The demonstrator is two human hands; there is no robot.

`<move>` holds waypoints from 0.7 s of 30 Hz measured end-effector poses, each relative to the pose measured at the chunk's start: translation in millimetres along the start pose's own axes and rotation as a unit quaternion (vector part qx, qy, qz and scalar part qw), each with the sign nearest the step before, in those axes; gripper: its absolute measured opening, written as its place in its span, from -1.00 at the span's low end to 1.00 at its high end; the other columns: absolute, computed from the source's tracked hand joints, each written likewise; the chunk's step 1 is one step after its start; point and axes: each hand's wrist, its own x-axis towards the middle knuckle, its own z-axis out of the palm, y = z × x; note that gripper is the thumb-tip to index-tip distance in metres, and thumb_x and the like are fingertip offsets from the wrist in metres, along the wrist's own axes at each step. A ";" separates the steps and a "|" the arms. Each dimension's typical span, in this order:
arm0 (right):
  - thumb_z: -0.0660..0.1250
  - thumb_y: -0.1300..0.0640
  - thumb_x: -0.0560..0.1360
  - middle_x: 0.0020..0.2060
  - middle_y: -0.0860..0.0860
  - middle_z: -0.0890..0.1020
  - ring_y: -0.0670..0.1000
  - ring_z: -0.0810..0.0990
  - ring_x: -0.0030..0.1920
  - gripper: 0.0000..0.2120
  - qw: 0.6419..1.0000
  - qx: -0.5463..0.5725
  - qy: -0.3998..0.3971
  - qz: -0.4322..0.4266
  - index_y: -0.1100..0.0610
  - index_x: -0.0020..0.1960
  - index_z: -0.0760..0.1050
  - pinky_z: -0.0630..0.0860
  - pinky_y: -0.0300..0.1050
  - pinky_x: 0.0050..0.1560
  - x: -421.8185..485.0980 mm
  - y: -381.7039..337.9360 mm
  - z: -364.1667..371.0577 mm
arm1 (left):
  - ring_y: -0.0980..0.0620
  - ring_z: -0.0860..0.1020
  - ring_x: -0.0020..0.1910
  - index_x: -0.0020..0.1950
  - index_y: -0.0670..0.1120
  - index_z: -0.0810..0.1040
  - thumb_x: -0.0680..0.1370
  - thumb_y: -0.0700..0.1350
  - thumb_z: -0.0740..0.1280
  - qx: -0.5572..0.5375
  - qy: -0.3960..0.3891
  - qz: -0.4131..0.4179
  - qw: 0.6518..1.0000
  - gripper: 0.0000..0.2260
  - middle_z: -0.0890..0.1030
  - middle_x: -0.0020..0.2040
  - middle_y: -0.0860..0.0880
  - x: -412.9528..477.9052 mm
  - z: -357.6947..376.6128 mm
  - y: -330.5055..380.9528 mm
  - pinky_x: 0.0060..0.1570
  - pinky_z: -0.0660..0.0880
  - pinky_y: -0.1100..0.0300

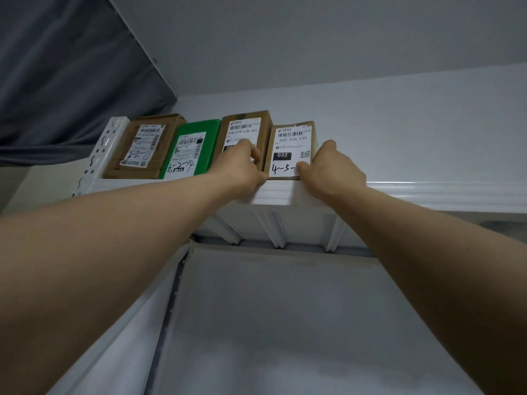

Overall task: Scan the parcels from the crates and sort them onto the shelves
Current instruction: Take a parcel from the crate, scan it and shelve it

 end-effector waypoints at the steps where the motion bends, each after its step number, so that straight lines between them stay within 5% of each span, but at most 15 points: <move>1: 0.21 -0.09 0.61 0.18 0.11 0.58 0.20 0.56 0.18 -0.61 1.000 0.000 -0.003 -0.001 0.14 0.30 0.29 0.37 0.06 0.09 0.1 0.5 -0.2 | -0.02 0.62 0.00 0.20 -0.02 0.45 0.55 -0.14 0.46 -0.002 -0.001 0.001 1.000 -0.70 0.62 -0.02 -0.02 -0.2 0.2 0.7 0.11 0.59 0.00; 11: 0.27 -0.04 0.59 0.09 0.15 0.60 0.23 0.57 0.09 -0.64 0.998 0.002 0.016 -0.063 0.17 0.25 0.32 0.49 0.09 0.03 -11.9 13.7 -14.2 | -0.09 0.63 0.06 0.16 0.01 0.44 0.48 -0.31 0.43 -0.014 -0.010 -0.020 1.000 -0.65 0.63 0.04 -0.04 -11.1 6.5 21.3 0.07 0.64 -0.07; 21: 0.21 0.05 0.59 -0.03 0.07 0.63 0.16 0.53 0.00 -0.80 0.978 -0.022 0.112 -0.174 0.11 0.17 0.40 0.48 0.10 0.00 -67.5 49.3 -67.0 | -0.07 0.59 0.08 0.27 0.01 0.38 0.49 -0.20 0.49 0.018 -0.035 -0.028 0.999 -0.56 0.59 0.12 -0.07 -67.5 3.4 89.1 -0.02 0.58 0.07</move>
